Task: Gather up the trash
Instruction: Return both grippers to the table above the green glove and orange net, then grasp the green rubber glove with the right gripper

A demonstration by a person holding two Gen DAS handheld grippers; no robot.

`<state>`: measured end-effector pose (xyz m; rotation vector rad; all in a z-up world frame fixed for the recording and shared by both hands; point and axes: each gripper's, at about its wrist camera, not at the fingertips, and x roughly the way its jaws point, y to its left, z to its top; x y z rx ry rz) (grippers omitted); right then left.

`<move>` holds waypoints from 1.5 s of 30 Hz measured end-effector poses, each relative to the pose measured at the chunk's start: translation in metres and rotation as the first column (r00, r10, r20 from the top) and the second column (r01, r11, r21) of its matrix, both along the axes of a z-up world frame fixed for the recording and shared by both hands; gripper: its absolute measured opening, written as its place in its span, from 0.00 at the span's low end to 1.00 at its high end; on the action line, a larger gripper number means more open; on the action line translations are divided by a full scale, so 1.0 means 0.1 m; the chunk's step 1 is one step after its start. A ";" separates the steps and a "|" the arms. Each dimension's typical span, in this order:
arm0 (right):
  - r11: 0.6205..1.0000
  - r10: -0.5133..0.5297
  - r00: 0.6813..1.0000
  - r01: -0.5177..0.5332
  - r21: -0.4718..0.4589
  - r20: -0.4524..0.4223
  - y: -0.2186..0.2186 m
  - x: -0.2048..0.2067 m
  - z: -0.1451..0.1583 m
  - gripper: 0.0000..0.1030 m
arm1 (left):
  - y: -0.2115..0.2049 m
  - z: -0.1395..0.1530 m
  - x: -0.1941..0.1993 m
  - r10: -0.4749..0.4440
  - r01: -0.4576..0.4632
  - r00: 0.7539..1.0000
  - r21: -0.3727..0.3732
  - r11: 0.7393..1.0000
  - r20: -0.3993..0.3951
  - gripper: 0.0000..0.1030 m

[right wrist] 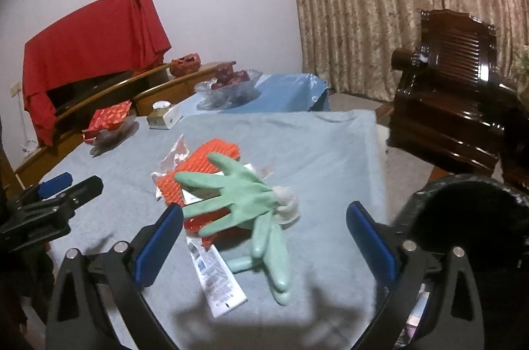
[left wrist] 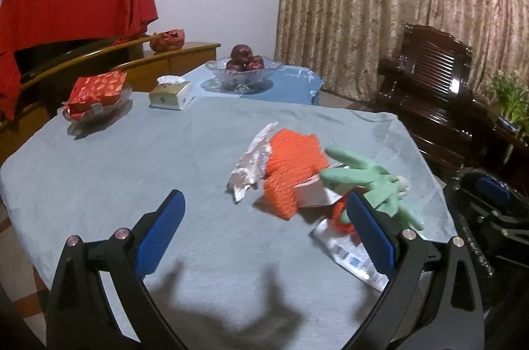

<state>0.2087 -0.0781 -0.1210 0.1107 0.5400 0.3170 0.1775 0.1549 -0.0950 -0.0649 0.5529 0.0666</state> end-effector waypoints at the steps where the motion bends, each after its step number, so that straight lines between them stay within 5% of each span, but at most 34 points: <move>1: 1.000 0.002 1.000 -0.002 0.002 -0.006 0.04 0.04 -0.04 0.94 | 0.03 -0.02 0.02 0.006 -0.006 1.000 0.002 1.000 -0.002 0.92; 19: 0.994 0.082 0.992 -0.088 -0.062 -0.095 0.56 0.62 -0.52 0.78 | 0.18 -0.28 0.34 0.027 -0.028 0.999 -0.008 1.000 -0.040 0.92; 22: 0.993 0.082 0.991 -0.090 -0.071 -0.109 0.56 0.65 -0.56 0.70 | 0.17 -0.32 0.37 0.025 -0.026 0.999 -0.013 1.000 -0.047 0.92; 27: 0.992 0.109 0.987 -0.117 -0.056 -0.121 0.49 0.69 -0.55 0.38 | 0.14 -0.37 0.42 0.020 -0.021 0.998 -0.018 1.000 -0.061 0.92; 29: 0.991 0.122 0.984 -0.127 -0.035 -0.127 0.45 0.70 -0.53 0.32 | 0.13 -0.39 0.42 0.016 -0.018 0.998 -0.019 1.000 -0.064 0.92; 35: 0.994 0.111 0.984 -0.107 0.036 -0.141 0.28 0.72 -0.46 0.29 | 0.07 -0.37 0.44 0.001 -0.003 0.998 -0.018 1.000 -0.062 0.92; 38: 0.995 0.095 0.984 -0.088 0.053 -0.150 0.23 0.74 -0.46 0.39 | 0.04 -0.36 0.45 -0.006 0.005 0.998 -0.018 1.000 -0.060 0.92; 45: 0.991 0.128 0.986 -0.131 -0.023 -0.108 0.33 0.71 -0.38 0.32 | -0.01 -0.34 0.45 -0.020 0.019 0.998 -0.018 1.000 -0.058 0.92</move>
